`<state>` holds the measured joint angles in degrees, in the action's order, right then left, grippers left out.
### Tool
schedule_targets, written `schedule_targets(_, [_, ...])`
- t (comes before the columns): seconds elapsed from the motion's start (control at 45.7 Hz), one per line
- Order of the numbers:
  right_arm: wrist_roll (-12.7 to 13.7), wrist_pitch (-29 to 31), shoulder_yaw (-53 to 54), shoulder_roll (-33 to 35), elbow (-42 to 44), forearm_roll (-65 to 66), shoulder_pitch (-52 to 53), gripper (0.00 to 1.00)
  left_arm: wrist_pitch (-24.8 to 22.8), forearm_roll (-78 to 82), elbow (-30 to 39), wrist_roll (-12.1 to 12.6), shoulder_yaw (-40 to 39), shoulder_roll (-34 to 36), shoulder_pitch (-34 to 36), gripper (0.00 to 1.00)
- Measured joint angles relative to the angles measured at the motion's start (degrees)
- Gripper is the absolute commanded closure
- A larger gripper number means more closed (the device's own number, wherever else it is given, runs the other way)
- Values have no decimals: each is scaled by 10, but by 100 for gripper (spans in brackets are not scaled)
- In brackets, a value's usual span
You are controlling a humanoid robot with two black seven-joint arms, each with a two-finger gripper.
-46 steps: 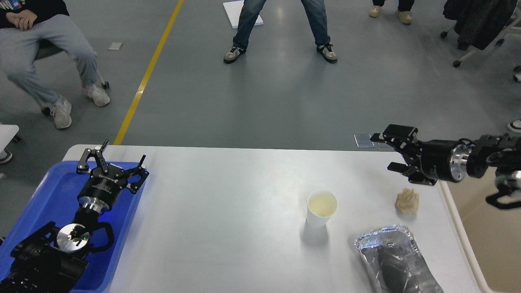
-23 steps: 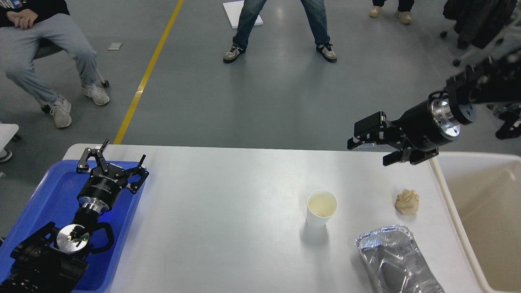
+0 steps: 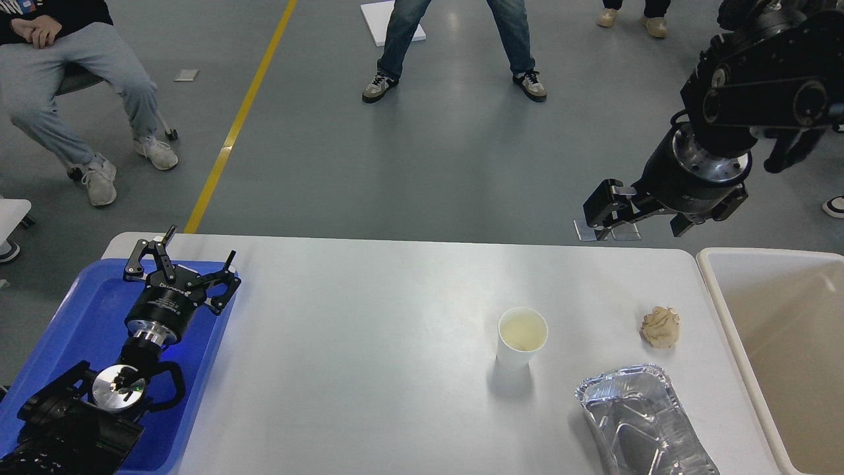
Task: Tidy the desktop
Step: 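Raise the right gripper up and away from the table, then move the right gripper over the paper cup and lower it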
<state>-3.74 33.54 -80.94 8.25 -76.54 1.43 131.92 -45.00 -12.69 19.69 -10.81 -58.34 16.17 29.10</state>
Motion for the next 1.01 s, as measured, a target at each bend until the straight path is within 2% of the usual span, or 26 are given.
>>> schedule_targets(0.219, [18, 1, 9, 22, 0, -10, 3, 0, 0, 0, 0, 0, 0, 0, 0, 0])
schedule_targets(0.547, [26, 6, 22, 29, 0, -20, 3, 0, 0, 0, 0, 1, 1, 0, 1, 0])
schedule_targets(1.007, [29, 68, 67, 1, -6, -13, 19, 0, 0, 0, 0, 2, 1, 0, 1, 0])
